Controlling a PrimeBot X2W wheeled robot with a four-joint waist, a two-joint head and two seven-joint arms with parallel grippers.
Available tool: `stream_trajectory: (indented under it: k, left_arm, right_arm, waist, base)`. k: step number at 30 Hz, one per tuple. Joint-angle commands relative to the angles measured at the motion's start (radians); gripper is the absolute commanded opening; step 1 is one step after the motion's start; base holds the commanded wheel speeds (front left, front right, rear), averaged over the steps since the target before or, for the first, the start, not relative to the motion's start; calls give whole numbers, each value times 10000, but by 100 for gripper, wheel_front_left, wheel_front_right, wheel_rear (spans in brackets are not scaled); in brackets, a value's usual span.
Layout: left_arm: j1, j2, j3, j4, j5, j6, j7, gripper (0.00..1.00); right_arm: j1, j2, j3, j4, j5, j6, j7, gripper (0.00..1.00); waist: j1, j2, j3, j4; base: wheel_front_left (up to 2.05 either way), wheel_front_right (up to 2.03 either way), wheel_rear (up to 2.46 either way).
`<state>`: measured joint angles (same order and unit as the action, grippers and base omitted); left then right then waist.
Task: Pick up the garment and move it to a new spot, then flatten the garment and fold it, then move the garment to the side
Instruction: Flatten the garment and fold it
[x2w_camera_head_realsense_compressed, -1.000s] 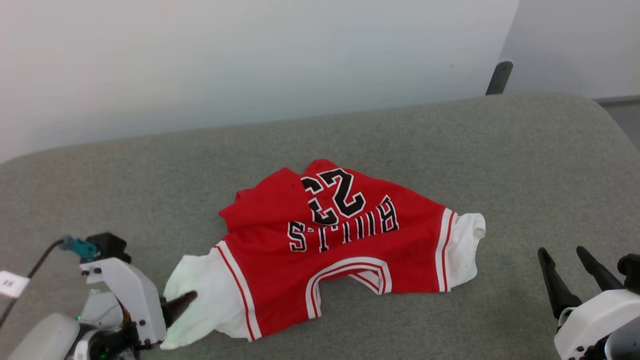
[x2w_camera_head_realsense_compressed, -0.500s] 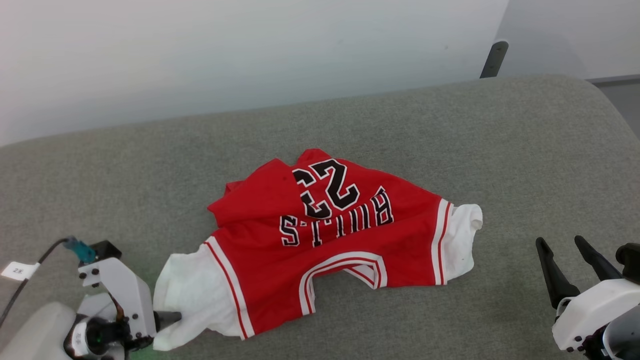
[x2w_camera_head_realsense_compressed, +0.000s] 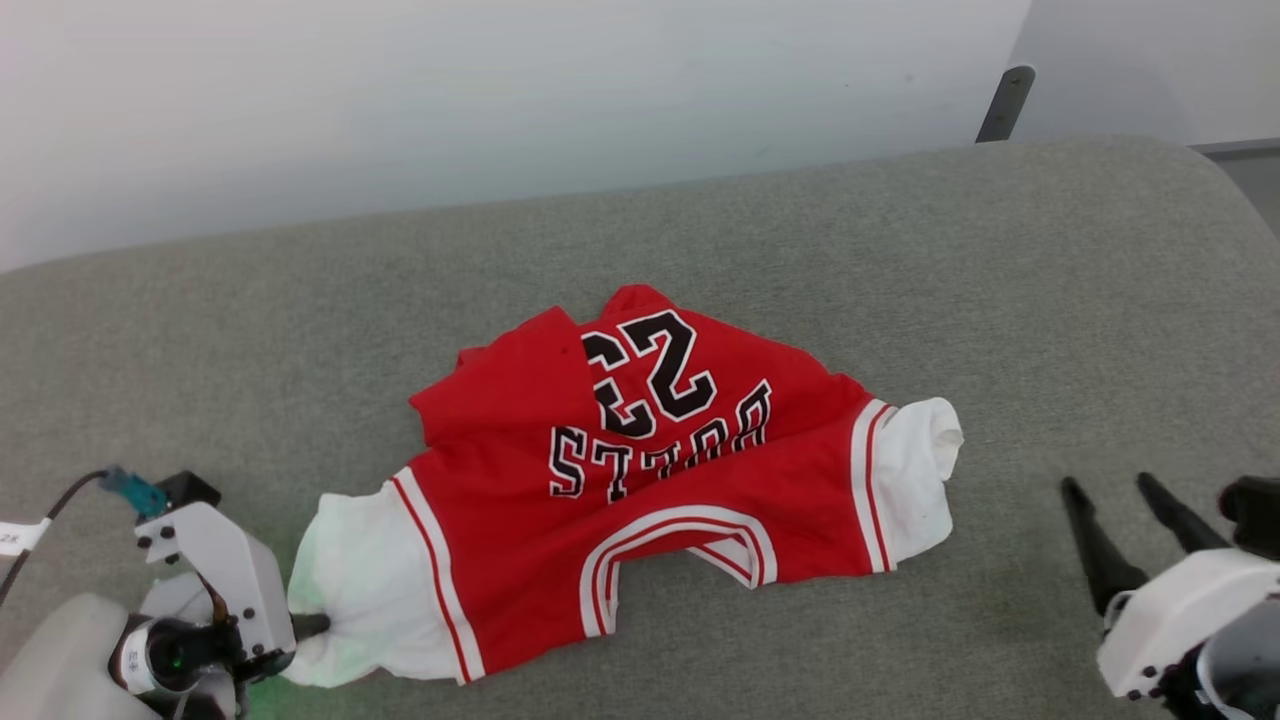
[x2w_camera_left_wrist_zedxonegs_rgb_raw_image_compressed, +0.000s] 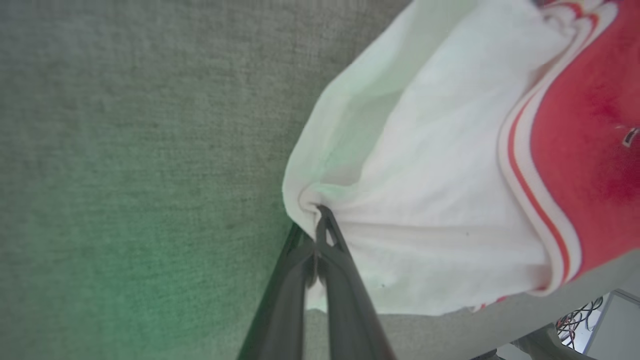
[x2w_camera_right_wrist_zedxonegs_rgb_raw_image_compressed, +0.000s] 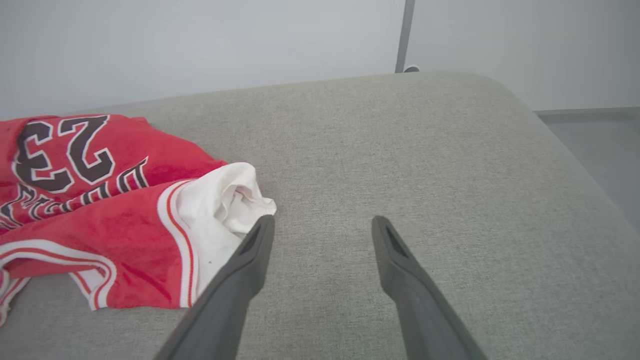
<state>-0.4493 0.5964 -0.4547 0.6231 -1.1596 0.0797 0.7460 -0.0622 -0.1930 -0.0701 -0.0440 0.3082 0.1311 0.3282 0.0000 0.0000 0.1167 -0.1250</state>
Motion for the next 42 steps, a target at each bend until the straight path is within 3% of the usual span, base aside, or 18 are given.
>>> stream_trajectory:
  k: [1, 10, 24, 25, 26, 32, 42]
  left_arm:
    - [-24, -265, -103, 193, 99, -46, -185, 0]
    - [-562, -584, -273, 484, 289, -427, -456, 0]
    - [-1223, -1100, -597, 885, 545, -846, -648, 0]
    - [-1254, -1135, -606, 934, 545, -886, -663, 0]
    - [-1281, -1158, -618, 988, 554, -919, -672, 0]
    - [-1517, -1192, -629, 1252, 573, -1028, -713, 0]
    - [-2786, -781, -864, 497, 911, -864, 152, 0]
  right_arm:
    - [-153, -71, 174, 16, 161, -6, 168, 100]
    - [-937, -545, 1404, 700, 867, -6, 1811, 100]
    - [-2199, -754, 2319, 3427, 1060, -6, 2632, 100]
    - [-2273, -779, 2391, 3653, 1064, -6, 2660, 79]
    - [-2337, -799, 2455, 3889, 1069, -6, 2714, 0]
    - [-2715, -884, 2520, 4561, 1310, -6, 2934, 0]
    - [-3627, -1450, 2132, 3167, 2473, -6, 3705, 0]
  waist:
    - [0, 0, 50, 55]
    - [0, 0, 343, 421]
    - [0, 0, 615, 1071]
    - [0, 0, 620, 1104]
    - [0, 0, 623, 1138]
    - [0, 0, 539, 1267]
    - [0, 0, -94, 1370]
  base:
    - [0, 0, 0]
    - [0, 0, 0]
    - [0, 0, 0]
    - [0, 0, 0]
    - [0, 0, 0]
    - [0, 0, 0]
    - [0, 0, 0]
